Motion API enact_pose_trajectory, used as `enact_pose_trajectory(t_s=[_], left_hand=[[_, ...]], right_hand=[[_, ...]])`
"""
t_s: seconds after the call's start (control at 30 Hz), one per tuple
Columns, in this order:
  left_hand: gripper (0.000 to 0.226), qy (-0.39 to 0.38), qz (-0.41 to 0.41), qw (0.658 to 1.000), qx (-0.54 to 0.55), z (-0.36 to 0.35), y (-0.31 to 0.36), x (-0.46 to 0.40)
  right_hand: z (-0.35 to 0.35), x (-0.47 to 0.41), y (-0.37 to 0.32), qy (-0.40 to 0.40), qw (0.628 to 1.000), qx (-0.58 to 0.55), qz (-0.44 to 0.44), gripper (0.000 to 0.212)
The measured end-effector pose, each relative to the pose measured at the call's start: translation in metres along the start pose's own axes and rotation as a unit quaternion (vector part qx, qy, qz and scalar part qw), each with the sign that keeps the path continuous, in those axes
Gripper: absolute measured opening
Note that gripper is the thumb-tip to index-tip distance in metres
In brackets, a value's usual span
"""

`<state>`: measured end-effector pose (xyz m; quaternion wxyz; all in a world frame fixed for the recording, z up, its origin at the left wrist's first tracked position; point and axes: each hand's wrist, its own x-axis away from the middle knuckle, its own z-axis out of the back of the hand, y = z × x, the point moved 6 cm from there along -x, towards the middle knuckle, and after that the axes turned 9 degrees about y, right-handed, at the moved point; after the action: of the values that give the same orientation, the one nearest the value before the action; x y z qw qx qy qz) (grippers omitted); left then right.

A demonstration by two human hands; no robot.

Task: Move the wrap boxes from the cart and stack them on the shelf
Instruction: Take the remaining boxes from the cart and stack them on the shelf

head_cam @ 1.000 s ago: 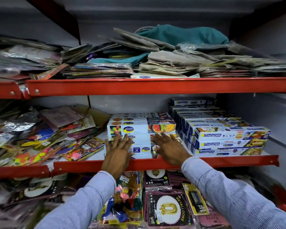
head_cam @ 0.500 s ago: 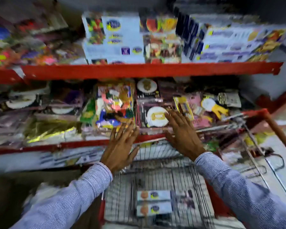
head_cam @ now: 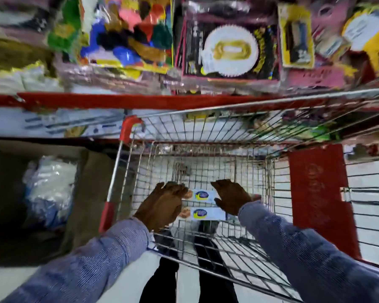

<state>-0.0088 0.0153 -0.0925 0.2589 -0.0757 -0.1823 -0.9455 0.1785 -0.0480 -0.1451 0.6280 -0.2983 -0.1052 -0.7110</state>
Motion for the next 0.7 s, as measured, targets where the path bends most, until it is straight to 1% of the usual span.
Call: enact_pose_trajectory(t_s=[0.1,0.17,0.23,0.33,0.37,0.43,0.5,0.57,0.7], left_hand=[[0.039,-0.032,-0.031,0.999,-0.001,-0.034,-0.002,-0.01],[0.03,-0.065,-0.059,0.996,-0.004,-0.06,-0.001,-0.013],[0.032,-0.094,-0.091,0.991,-0.024,-0.085,-0.001,-0.015],[0.043,-0.132,-0.164,0.974,-0.09,-0.115,0.006,-0.018],[0.044,-0.161,-0.161,0.968,-0.102,-0.118,0.011,-0.02],[0.038,-0.15,-0.122,0.972,-0.137,-0.113,0.017,-0.029],[0.042,-0.151,-0.134,0.966,-0.162,-0.122,0.021,-0.031],[0.045,-0.15,-0.138,0.972,-0.117,-0.126,0.02,-0.033],[0.025,-0.153,-0.049,0.986,0.03,-0.098,0.025,-0.041]], right_hand=[[-0.039,-0.017,0.006,-0.049,0.998,0.031,0.011,0.068],[-0.052,-0.025,0.011,-0.064,0.997,0.041,0.014,0.069],[-0.056,-0.029,0.015,-0.065,0.996,0.053,0.022,0.07],[-0.057,-0.033,0.021,-0.044,0.998,0.041,0.035,0.064],[-0.056,-0.033,0.023,-0.03,0.998,0.034,0.037,0.061],[-0.051,-0.033,0.027,-0.009,0.999,0.012,0.032,0.06],[-0.043,-0.032,0.03,0.009,1.0,-0.001,0.026,0.063],[-0.033,-0.029,0.034,0.027,0.999,-0.004,0.025,0.064],[-0.006,-0.023,0.031,0.05,0.998,-0.007,0.035,0.062]])
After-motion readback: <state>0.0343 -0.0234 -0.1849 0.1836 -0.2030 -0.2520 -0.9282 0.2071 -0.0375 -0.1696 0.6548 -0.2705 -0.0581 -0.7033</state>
